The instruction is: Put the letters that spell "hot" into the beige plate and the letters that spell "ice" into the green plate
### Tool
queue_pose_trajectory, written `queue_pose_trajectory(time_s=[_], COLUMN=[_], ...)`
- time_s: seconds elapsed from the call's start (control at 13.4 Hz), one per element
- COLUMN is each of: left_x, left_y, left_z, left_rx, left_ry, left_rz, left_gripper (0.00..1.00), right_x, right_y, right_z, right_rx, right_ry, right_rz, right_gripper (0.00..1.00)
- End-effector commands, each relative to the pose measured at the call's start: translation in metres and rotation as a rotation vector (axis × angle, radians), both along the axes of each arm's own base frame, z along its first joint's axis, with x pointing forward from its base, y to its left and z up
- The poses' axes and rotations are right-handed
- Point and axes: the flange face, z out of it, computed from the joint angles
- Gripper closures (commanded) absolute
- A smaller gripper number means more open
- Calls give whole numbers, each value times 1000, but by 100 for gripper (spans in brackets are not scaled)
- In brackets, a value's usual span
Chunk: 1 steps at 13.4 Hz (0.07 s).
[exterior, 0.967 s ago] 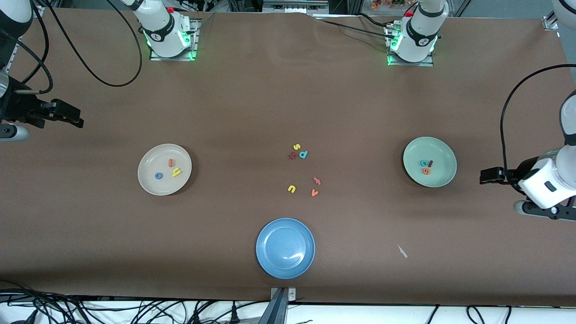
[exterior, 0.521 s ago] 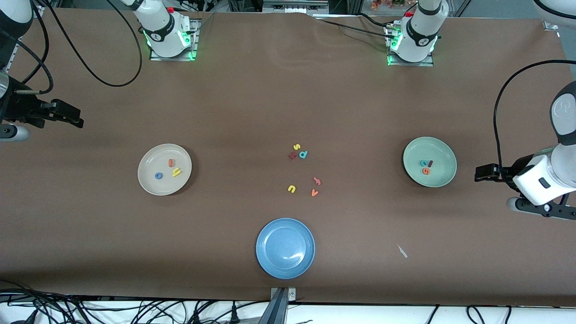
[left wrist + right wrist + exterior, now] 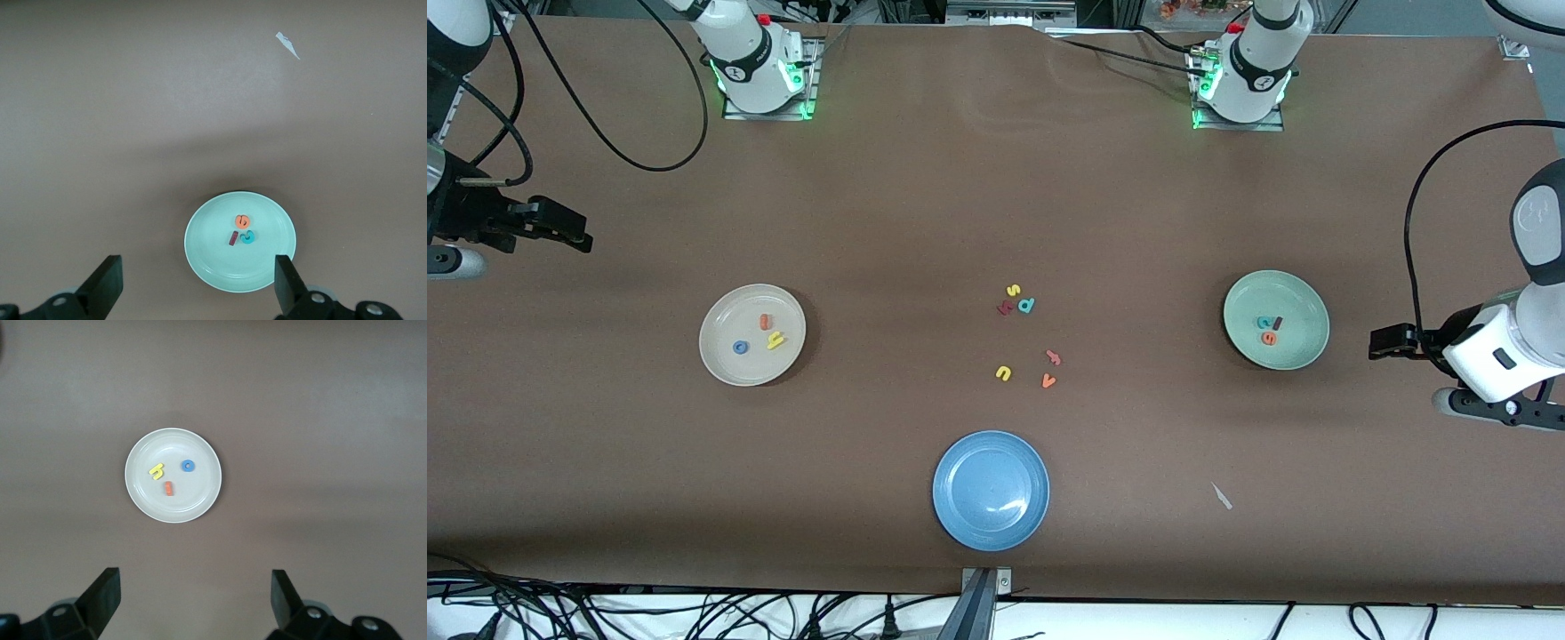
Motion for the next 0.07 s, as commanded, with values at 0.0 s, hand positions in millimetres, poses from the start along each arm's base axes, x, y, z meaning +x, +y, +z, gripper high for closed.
queue_pose_trajectory(time_s=[0.0], left_x=[-6], left_y=[1], left_z=[3], left_rx=[-16], left_ry=[-6], left_rz=[-26], left_gripper=[1], right_x=[-1], right_y=[0], right_z=[4], right_rx=[-12], right_ry=[5], right_rz=[10], right_gripper=[0])
